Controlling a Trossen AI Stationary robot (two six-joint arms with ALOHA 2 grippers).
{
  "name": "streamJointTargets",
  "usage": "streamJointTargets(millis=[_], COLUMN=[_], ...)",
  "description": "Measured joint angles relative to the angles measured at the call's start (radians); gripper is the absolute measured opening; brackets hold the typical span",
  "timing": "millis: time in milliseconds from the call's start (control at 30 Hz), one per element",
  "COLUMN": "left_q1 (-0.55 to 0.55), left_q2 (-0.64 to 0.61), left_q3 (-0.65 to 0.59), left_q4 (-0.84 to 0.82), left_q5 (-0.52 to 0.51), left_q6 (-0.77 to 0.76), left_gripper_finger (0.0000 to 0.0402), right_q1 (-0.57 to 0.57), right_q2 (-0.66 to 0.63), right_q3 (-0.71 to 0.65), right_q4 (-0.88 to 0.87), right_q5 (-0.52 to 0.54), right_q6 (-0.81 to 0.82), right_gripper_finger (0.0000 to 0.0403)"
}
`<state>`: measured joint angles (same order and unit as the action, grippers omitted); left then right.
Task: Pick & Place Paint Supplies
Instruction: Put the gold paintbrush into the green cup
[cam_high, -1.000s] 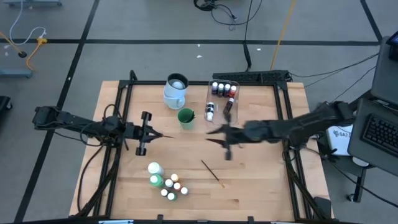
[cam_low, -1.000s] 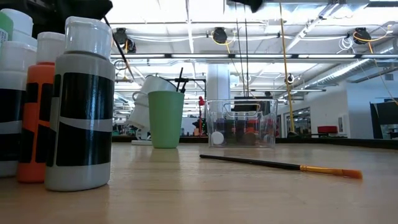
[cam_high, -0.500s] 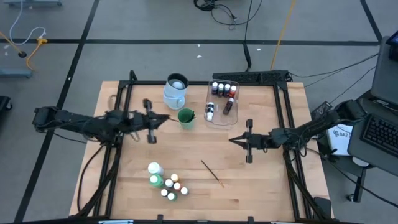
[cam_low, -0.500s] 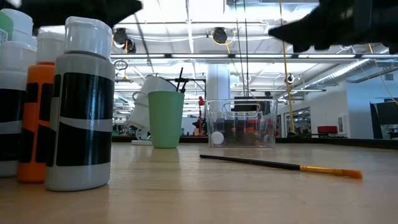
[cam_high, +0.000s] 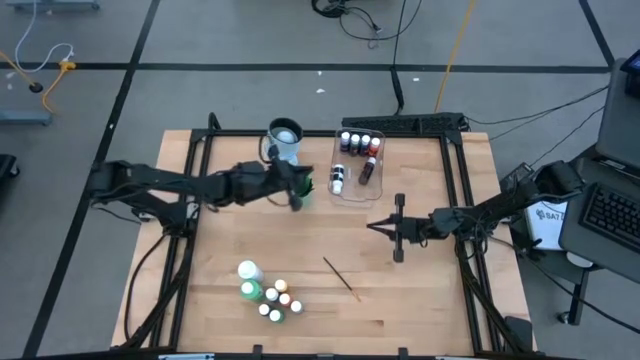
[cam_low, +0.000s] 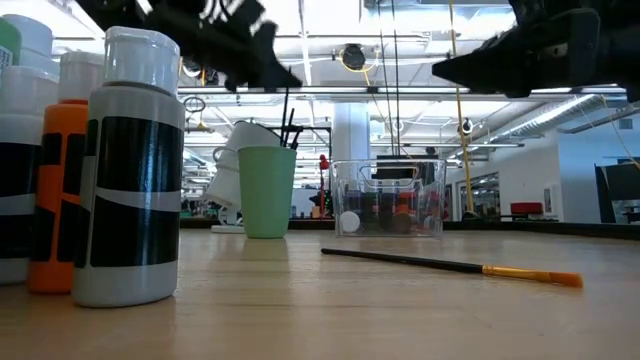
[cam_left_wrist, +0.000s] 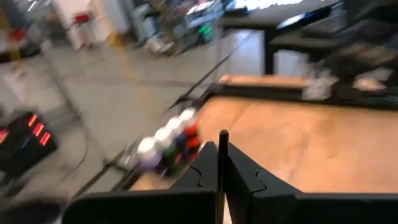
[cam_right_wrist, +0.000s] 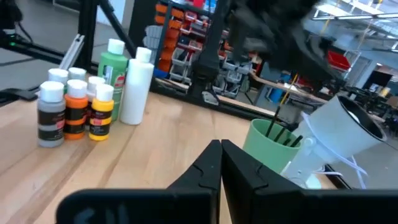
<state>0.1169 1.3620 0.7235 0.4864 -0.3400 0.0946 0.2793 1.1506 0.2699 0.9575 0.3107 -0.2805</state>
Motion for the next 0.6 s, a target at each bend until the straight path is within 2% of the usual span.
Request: streamJointTargets(millis=[167, 433, 600], left_q1=[0.006, -0.032, -0.034], left_q2=[0.075, 0.126, 0.162], left_q3=[0.0, 0.0, -0.001], left_q4=[0.01, -0.02, -0.033], left_q5=[-0.071, -0.179, -0.196], left_q6=[-0.063, -0.073, -0.075], left_gripper_finger=[0.0, 0.0, 0.0], right_q1=[0.004, 0.004, 0.004], right_q2=[0.0, 0.0, 0.0], right_q3=[0.0, 0.0, 0.0], right_q4=[-0.004, 0.006, 0.02], right_q5=[-0.001, 0.0, 0.0], right_q6=[-0.02, -0.024, -0.028], right_gripper_finger=[0.0003, 0.0002, 0.0002])
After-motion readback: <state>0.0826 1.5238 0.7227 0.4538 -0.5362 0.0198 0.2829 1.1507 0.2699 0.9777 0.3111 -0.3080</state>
